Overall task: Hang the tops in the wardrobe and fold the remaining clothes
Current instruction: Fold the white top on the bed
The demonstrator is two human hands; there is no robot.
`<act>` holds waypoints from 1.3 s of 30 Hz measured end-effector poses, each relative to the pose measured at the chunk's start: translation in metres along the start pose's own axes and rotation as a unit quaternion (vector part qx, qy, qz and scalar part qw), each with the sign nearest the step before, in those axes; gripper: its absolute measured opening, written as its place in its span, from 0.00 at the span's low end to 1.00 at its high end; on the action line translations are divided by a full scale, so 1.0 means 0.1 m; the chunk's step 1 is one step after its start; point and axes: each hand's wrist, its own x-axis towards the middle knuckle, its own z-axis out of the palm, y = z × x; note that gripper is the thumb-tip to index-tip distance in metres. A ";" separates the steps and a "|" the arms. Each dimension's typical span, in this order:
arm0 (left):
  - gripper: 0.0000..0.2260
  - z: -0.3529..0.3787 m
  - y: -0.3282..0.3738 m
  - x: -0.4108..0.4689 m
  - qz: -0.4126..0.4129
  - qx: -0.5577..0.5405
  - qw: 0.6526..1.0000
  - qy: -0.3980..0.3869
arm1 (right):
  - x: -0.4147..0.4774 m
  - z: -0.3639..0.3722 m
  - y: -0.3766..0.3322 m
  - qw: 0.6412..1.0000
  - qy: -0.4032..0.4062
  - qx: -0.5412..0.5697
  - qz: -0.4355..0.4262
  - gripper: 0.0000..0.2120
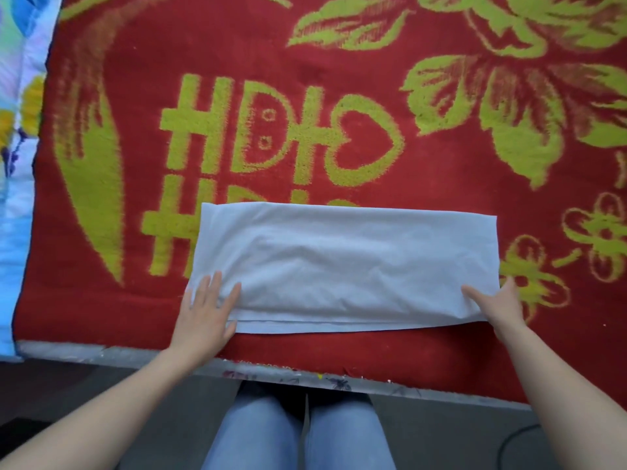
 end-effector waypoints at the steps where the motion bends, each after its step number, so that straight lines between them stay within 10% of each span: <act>1: 0.37 0.06 0.02 -0.08 0.006 0.004 1.000 -0.011 | -0.01 0.01 0.00 1.000 -0.007 0.008 0.015 0.27; 7: 0.37 0.17 0.11 -0.22 0.001 -0.013 0.998 -0.057 | -0.14 -0.13 -0.01 0.992 -0.067 0.053 0.089 0.09; 12: 0.33 0.17 -0.06 -0.10 -0.137 -0.033 0.987 -0.076 | -0.51 -0.21 -0.35 0.992 -0.040 0.118 -0.002 0.09; 15: 0.31 0.19 -0.14 -0.08 -0.123 -0.055 0.986 -0.099 | -0.93 -0.13 -0.77 0.992 -0.014 -0.022 -0.122 0.03; 19: 0.29 0.16 -0.23 -0.10 -0.107 -0.093 0.981 -0.136 | -1.81 0.37 -1.53 0.925 -0.020 -0.193 -0.328 0.07; 26: 0.25 0.17 -0.29 -0.27 -0.256 -0.287 0.922 -0.043 | -2.91 1.64 -1.90 0.761 -0.353 -0.247 -0.485 0.20; 31: 0.22 0.25 -0.40 -0.39 -0.305 -0.253 0.918 0.000 | -2.56 1.73 -1.37 0.785 -0.251 -0.326 -0.463 0.23; 39: 0.41 0.07 0.00 -0.17 0.038 -0.036 0.998 0.039 | -1.91 1.55 -0.75 0.713 -0.109 -0.511 -0.467 0.28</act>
